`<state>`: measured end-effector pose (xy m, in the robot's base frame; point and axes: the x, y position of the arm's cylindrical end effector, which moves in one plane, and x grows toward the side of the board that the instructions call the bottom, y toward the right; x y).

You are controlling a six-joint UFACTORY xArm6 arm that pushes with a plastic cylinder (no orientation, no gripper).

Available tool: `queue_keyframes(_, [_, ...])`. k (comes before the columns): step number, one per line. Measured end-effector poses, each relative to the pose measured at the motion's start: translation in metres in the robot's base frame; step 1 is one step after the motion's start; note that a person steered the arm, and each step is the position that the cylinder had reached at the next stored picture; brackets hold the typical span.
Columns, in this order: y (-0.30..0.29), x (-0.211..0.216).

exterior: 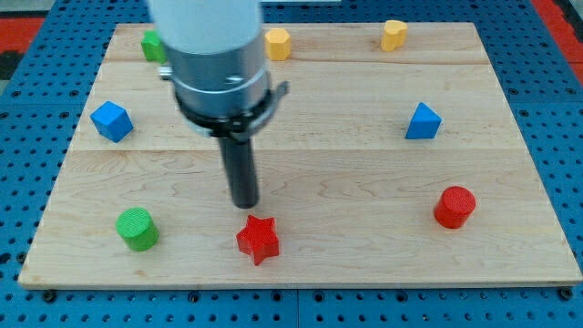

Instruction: Place the green circle to the bottom left of the board

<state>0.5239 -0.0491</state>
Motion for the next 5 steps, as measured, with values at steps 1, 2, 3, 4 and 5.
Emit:
queue_keyframes(1, [-0.055, 0.036])
queue_keyframes(2, [-0.11, 0.043])
queue_keyframes(3, [-0.143, 0.044])
queue_keyframes(4, [-0.158, 0.043])
queue_keyframes(5, [-0.033, 0.019])
